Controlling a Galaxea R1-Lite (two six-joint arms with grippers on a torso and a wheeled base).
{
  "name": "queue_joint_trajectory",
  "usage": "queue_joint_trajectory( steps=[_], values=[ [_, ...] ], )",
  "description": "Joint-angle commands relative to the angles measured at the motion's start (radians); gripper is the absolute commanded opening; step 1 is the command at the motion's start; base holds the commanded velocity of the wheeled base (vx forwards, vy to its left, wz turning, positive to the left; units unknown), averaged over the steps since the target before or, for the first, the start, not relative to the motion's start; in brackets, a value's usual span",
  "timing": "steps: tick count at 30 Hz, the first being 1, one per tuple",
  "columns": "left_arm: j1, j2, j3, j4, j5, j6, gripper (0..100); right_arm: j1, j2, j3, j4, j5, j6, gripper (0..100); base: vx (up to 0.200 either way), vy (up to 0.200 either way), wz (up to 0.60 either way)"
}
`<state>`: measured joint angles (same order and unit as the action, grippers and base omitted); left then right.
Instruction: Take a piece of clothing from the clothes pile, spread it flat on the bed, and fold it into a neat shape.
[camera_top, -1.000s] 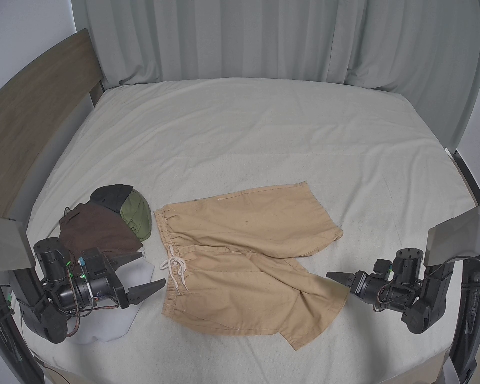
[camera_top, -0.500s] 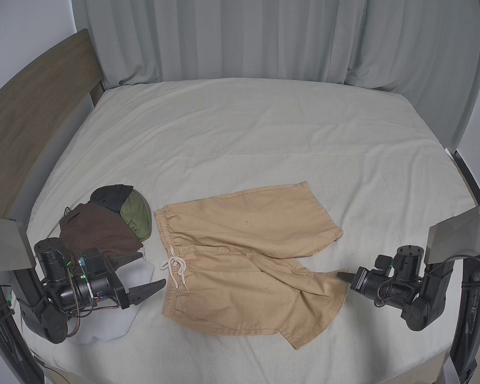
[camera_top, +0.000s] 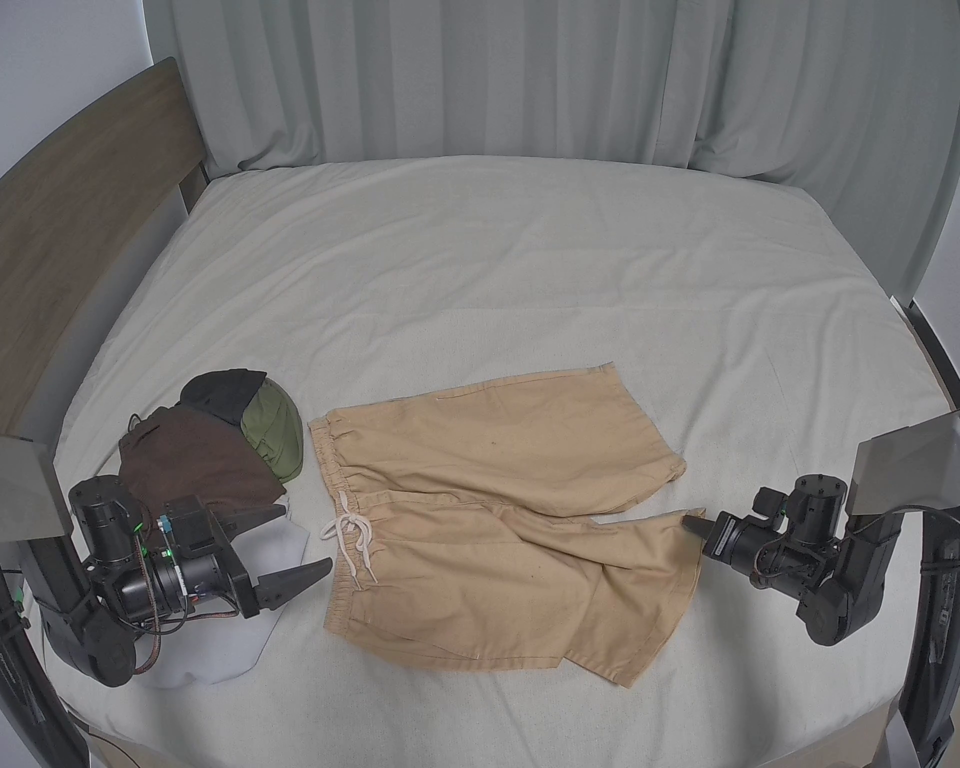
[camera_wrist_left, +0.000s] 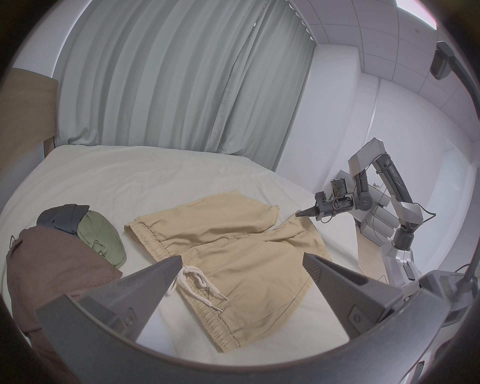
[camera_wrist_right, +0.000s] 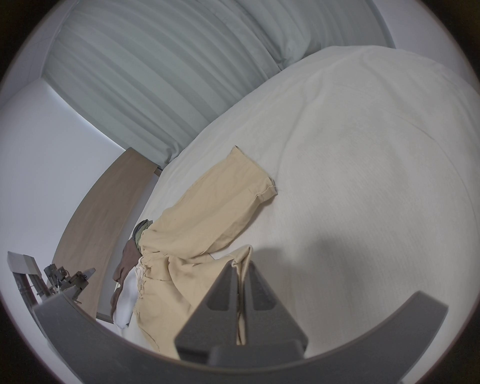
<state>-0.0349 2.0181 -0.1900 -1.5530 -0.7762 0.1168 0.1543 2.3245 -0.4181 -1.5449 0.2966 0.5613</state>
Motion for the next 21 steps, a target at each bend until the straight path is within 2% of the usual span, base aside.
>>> queue_joint_trajectory(
  steps=[1, 9, 19, 21],
  values=[
    [0.001, 0.002, 0.0, -0.001, 0.0, 0.0, 100, -0.01, 0.021, -0.024, -0.001, -0.001, -0.014, 0, 0.0, 0.0, 0.0],
    [0.001, 0.001, 0.0, -0.001, 0.0, 0.0, 100, -0.019, 0.038, -0.094, -0.004, -0.005, -0.043, 0, 0.0, 0.0, 0.0],
    [0.001, 0.002, 0.0, -0.001, 0.0, 0.0, 100, -0.004, 0.059, -0.188, -0.003, -0.039, -0.044, 0, 0.0, 0.0, 0.0],
    [0.001, 0.004, 0.0, -0.001, 0.0, -0.002, 100, 0.004, 0.081, -0.214, -0.003, -0.065, -0.044, 0, 0.0, 0.0, 0.0]
  ],
)
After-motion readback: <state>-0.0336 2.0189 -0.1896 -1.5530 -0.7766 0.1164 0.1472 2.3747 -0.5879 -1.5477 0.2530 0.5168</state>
